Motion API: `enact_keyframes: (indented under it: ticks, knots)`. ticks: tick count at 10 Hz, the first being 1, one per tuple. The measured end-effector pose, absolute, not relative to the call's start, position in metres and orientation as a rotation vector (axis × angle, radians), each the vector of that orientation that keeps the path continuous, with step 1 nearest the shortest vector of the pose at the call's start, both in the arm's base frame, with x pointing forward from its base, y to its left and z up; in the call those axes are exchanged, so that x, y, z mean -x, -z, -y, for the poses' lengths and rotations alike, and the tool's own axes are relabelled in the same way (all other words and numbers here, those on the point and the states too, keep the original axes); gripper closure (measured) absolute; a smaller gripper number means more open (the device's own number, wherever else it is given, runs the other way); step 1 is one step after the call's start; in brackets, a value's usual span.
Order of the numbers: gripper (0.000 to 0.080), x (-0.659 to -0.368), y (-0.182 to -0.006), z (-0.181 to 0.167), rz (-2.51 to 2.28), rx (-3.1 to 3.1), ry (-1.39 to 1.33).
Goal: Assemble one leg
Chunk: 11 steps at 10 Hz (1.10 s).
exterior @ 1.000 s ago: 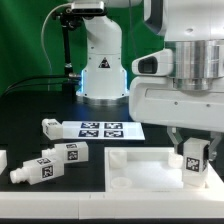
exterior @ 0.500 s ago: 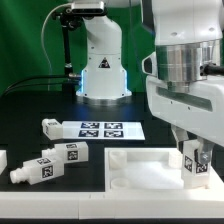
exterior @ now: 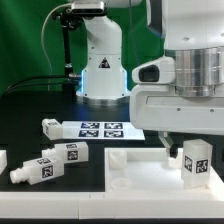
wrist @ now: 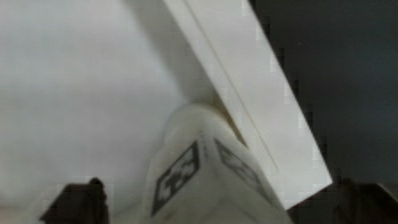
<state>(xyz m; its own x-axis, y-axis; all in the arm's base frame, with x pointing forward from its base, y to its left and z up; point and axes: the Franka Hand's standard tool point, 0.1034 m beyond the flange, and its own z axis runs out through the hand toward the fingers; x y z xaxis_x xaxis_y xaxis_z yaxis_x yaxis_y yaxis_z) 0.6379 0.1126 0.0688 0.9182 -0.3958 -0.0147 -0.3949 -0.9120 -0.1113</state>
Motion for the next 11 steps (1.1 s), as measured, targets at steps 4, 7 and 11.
enact_keyframes:
  ticks: [4, 7, 11]
  knots:
    - [0.0151, -0.6413, -0.0764, -0.112, 0.171, 3.068, 0.066]
    - [0.0412, -0.6408, -0.0745, -0.1112, 0.074, 3.071, 0.06]
    - [0.0515, -0.6414, -0.0738, -0.1105, -0.54, 3.023, 0.041]
